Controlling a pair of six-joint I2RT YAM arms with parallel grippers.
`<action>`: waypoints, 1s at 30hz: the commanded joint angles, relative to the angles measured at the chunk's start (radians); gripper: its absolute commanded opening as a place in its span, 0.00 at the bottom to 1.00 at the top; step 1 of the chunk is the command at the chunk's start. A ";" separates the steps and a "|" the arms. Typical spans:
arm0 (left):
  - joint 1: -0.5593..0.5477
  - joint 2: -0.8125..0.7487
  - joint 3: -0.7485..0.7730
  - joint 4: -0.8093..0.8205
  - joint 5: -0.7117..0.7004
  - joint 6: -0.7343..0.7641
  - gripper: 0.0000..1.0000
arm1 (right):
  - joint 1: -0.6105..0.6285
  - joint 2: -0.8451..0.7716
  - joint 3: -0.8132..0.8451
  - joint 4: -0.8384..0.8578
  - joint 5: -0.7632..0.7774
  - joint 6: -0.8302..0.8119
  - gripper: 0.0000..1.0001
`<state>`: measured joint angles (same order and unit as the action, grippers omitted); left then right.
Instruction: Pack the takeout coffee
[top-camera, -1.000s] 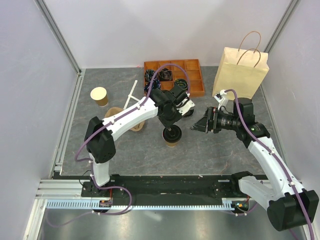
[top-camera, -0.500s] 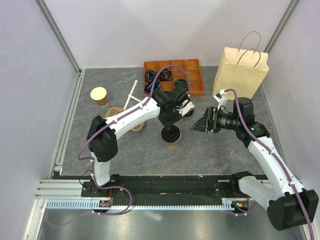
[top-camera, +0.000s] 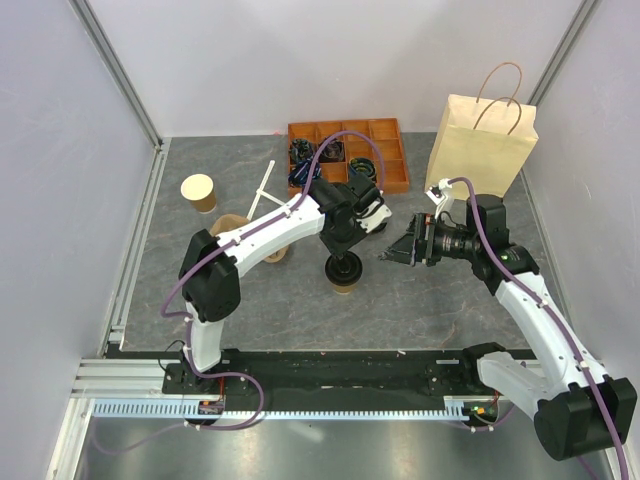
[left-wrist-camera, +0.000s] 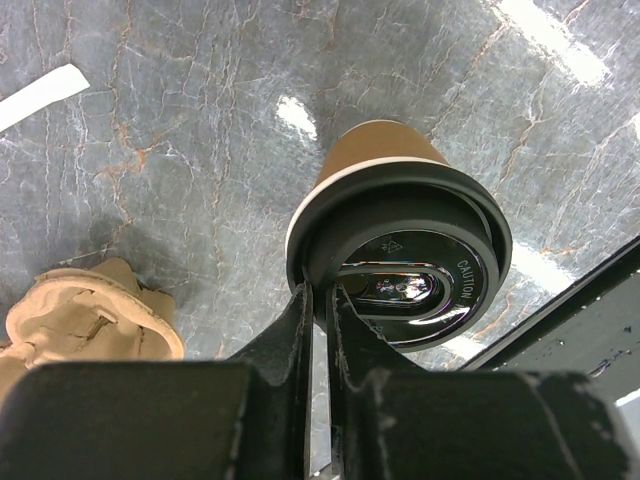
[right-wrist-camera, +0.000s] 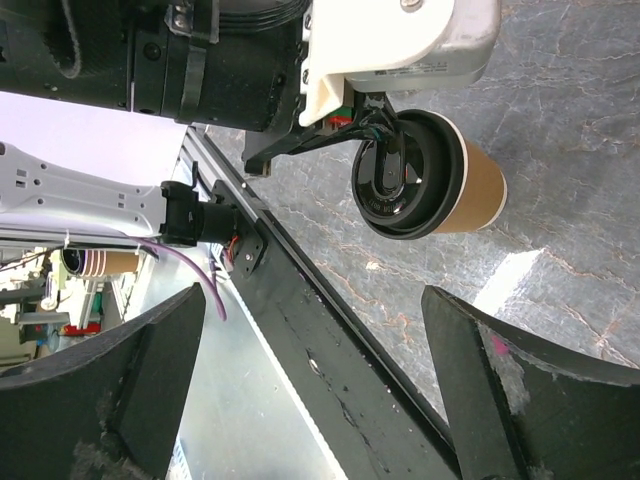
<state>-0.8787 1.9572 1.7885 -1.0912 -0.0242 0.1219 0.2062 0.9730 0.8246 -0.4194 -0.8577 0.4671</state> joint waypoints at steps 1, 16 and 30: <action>-0.008 0.008 0.041 -0.009 0.010 0.035 0.13 | -0.004 0.009 -0.004 0.027 -0.027 -0.007 0.98; 0.058 -0.119 0.149 -0.042 0.107 0.035 0.76 | -0.002 0.038 0.050 0.028 -0.053 -0.045 0.95; 0.368 -0.900 -0.736 0.758 0.507 -0.314 1.00 | 0.220 0.246 -0.054 0.481 -0.107 0.243 0.30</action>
<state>-0.4961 1.1915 1.2575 -0.6392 0.4229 -0.0326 0.3626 1.1305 0.7868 -0.1329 -0.9298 0.6182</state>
